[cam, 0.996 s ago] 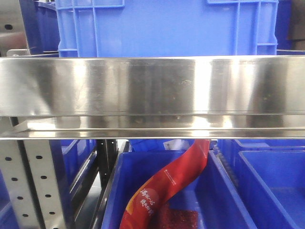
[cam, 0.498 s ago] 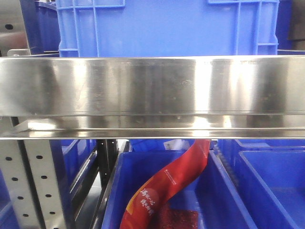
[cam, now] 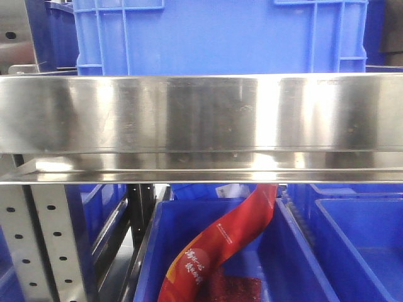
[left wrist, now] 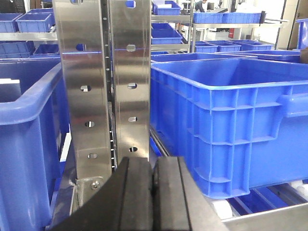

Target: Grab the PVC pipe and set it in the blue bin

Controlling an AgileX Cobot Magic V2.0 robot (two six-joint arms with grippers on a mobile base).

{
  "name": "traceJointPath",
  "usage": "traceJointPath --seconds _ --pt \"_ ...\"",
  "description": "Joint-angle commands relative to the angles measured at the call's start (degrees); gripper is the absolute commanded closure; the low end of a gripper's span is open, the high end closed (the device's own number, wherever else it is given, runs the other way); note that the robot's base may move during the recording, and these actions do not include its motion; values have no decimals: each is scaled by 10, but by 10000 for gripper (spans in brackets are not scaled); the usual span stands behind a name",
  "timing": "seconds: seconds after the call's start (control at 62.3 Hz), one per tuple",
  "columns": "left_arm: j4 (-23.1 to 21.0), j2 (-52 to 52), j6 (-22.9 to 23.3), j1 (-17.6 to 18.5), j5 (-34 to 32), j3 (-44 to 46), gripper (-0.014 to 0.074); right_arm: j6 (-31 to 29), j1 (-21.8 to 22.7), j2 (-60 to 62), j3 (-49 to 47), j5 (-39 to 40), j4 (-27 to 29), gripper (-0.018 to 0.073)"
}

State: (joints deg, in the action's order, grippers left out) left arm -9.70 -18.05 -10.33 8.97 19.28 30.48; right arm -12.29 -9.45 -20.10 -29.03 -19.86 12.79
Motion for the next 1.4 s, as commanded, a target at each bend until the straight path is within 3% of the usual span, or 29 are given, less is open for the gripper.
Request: traceJointPath --seconds 0.0,0.867,1.028,1.14,1.381 --pt "-1 2 5 -1 -10 -1 707 -2 4 2 1 8 -5 713" --pt "1 2 5 -1 -11 -1 707 -2 4 2 1 8 -5 713" --pt "14 2 5 -2 -44 -1 707 -2 4 2 1 8 -5 713" --pt "74 2 5 -19 -56 -1 707 -2 4 2 1 8 -5 713" --pt "75 2 5 -95 -66 -30 707 -2 4 2 1 8 -5 713"
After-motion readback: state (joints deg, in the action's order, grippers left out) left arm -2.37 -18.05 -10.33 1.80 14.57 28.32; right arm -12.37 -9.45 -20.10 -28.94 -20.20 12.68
